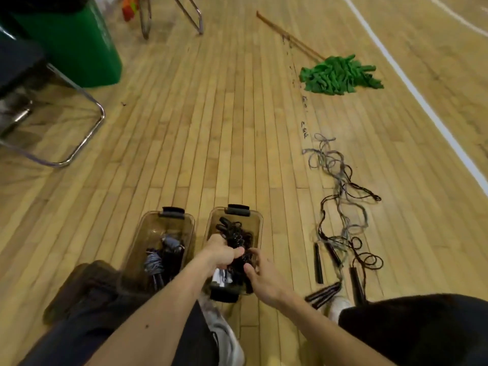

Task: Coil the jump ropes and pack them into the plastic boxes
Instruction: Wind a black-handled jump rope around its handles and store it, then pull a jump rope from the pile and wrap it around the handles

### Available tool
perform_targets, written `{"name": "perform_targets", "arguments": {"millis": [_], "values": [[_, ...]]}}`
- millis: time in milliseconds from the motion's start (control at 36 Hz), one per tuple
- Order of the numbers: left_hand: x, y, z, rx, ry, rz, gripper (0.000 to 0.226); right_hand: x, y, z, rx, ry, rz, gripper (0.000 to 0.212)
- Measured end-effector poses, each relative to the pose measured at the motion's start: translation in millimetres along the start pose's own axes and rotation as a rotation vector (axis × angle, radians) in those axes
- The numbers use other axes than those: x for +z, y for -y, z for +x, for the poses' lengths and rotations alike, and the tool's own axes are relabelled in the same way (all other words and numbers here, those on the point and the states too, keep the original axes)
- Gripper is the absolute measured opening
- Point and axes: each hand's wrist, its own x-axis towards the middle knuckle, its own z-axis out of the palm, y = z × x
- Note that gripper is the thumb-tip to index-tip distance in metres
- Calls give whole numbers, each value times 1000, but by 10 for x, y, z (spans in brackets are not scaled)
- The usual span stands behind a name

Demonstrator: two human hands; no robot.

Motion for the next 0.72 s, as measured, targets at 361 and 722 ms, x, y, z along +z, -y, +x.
{"name": "perform_targets", "arguments": {"millis": [361,722], "values": [[244,143,1902,-46,-4,156,37,91,-491,1585,106,85,-6,55],[638,324,2392,-8,-226,222,59,251,-617,2015,223,236,-220,92]]}}
